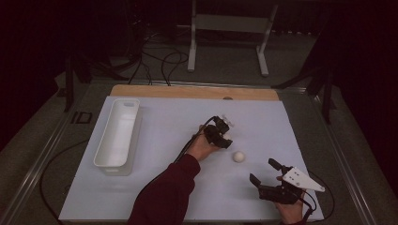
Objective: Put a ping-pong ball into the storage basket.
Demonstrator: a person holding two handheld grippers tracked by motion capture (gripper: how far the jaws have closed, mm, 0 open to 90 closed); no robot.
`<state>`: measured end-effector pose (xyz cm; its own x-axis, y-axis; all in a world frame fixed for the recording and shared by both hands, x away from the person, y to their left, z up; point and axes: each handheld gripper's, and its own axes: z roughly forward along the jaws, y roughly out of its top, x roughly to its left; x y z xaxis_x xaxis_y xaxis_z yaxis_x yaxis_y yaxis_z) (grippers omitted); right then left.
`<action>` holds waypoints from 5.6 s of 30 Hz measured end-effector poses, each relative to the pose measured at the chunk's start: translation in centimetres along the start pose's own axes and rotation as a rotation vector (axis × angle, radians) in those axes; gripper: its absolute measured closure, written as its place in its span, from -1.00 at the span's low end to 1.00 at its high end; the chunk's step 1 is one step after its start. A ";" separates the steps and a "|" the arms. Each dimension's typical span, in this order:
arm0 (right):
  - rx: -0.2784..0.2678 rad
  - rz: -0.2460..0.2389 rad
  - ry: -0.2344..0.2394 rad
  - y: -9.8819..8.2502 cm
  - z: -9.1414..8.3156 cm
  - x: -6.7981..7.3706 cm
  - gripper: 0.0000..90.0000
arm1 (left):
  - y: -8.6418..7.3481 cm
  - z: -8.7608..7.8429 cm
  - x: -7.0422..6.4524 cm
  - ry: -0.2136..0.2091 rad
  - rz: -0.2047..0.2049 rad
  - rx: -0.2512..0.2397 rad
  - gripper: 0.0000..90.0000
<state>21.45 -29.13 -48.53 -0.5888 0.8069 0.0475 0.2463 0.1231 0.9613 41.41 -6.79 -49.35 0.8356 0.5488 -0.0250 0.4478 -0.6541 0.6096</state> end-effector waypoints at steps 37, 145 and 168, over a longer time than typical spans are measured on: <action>0.002 -0.007 0.004 0.0 0.2 0.1 -0.84 | -0.1 -3.5 0.3 -0.003 0.021 -0.040 0.14; -0.012 -0.005 -0.017 0.1 0.5 -0.1 -0.84 | -1.4 -11.4 1.6 0.015 0.018 -0.121 0.14; -0.008 -0.007 -0.020 0.1 0.4 -0.1 -0.84 | -1.9 -12.9 2.6 0.035 0.009 -0.131 0.14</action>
<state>21.86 -28.96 -48.57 -0.5752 0.8172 0.0351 0.2355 0.1243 0.9639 38.62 2.58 -40.33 0.8266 0.5628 0.0077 0.3931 -0.5870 0.7078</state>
